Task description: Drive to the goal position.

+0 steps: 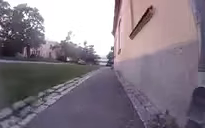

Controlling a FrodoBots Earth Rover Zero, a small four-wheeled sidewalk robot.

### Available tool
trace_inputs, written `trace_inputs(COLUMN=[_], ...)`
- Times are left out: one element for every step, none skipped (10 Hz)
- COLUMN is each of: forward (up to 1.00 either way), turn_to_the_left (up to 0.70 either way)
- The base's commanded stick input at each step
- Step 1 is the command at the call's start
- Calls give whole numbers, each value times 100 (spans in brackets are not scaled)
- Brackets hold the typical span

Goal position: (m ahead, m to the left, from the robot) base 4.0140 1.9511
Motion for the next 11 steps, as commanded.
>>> trace_inputs(forward=[85,85,85,85,85,85,85,85,85,85,85], turn_to_the_left=[0,0,0,0,0,0,0,0,0,0,0])
